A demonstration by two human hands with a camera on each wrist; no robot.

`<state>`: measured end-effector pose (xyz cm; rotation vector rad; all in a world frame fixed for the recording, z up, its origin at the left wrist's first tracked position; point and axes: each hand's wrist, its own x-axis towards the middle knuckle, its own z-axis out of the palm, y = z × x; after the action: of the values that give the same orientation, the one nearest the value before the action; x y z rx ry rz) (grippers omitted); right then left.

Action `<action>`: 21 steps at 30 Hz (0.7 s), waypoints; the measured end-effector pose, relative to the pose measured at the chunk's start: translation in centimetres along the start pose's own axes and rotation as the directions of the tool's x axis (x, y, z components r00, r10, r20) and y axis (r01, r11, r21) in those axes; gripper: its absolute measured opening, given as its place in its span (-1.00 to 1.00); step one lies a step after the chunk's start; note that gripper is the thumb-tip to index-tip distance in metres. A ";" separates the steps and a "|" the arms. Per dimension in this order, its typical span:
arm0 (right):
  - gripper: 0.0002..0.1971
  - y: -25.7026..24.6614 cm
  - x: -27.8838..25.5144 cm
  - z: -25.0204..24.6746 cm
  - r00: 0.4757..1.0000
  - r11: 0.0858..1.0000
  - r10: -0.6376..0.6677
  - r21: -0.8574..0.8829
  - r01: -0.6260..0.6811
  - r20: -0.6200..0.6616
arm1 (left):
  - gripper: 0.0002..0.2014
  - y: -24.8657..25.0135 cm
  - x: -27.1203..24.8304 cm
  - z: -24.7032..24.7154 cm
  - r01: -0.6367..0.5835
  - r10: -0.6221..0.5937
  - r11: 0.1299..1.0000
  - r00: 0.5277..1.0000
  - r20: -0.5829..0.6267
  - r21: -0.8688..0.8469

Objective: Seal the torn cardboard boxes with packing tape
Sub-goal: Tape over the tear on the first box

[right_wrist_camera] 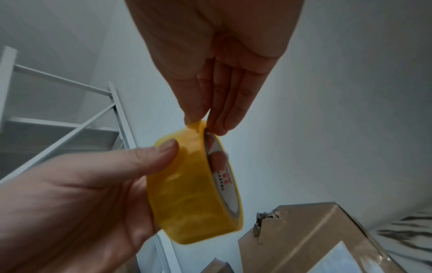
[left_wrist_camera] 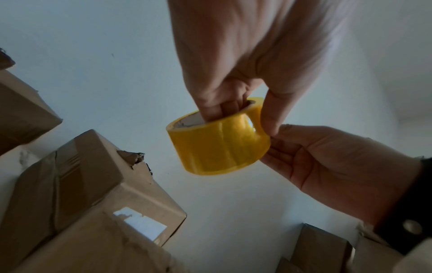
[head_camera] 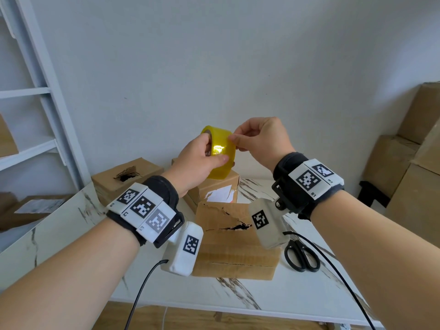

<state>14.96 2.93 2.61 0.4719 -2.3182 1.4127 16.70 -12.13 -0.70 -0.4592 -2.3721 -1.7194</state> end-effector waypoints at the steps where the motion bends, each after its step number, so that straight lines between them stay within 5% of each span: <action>1: -0.85 -0.1 0.0 0.1 1.000 1.000 -0.004 0.013 0.005 -0.018 | -0.52 0.2 0.0 -0.1 -0.008 0.008 1.000 1.000 -0.010 -0.004; 10: -0.91 -0.6 -0.2 1.0 0.993 0.996 -0.027 0.081 0.037 -0.119 | -0.61 0.2 0.0 -0.4 -0.055 0.054 0.998 0.996 -0.067 -0.013; 17: -0.85 -1.0 -0.1 0.6 1.000 0.999 -0.024 0.031 0.024 -0.018 | -0.66 0.1 -0.6 -0.4 -0.053 0.050 0.997 0.997 -0.060 -0.060; 21: -0.93 -1.1 0.2 0.4 1.000 0.997 -0.015 0.080 0.015 -0.005 | -0.50 0.6 -0.6 -0.5 -0.060 0.056 0.995 0.997 -0.055 -0.074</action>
<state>15.22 2.06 3.37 0.5076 -2.2567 1.5022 17.43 -12.49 -0.18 -0.4828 -2.2415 -1.7776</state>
